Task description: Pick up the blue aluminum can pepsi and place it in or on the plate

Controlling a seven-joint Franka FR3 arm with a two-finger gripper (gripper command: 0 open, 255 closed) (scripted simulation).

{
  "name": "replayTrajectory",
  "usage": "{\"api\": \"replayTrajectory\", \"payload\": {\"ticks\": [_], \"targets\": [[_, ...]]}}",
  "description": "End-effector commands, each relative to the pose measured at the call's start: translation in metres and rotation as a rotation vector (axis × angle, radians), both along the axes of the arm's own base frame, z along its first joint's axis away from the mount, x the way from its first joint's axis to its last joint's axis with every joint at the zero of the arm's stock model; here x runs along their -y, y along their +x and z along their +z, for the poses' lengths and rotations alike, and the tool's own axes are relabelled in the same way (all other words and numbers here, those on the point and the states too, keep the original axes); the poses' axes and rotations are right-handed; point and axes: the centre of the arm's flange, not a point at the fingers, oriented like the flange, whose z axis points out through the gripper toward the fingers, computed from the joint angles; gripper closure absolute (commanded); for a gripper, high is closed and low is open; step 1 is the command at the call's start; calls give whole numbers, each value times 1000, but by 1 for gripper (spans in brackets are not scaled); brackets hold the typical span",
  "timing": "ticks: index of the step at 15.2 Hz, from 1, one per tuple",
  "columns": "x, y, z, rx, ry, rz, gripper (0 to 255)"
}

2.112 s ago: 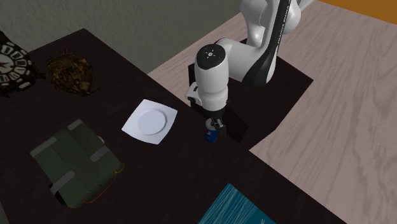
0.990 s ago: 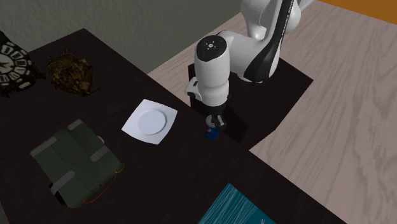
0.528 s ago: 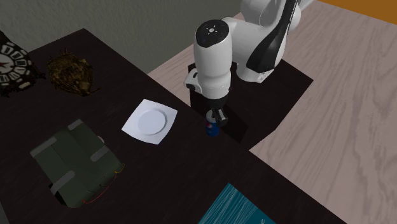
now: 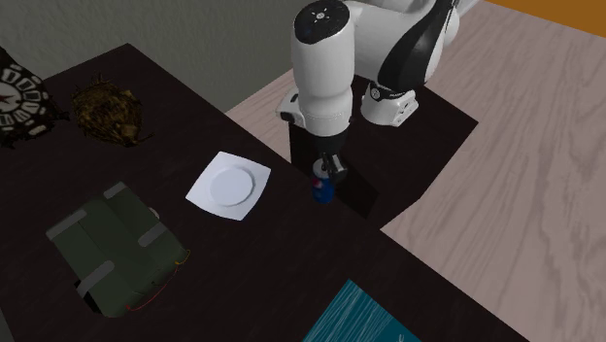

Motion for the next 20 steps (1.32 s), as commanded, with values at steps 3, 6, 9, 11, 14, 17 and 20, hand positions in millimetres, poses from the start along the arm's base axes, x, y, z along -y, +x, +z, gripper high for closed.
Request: {"api": "replayTrajectory", "payload": {"ticks": [3,6,9,11,14,17,20], "targets": [[35,29,10,0,0,0,255],[65,55,16,0,0,0,255],[95,80,22,0,0,0,255],[114,97,27,0,0,0,255],[144,122,33,0,0,0,255],[174,147,39,0,0,0,255],[207,175,46,0,0,0,255]]}}
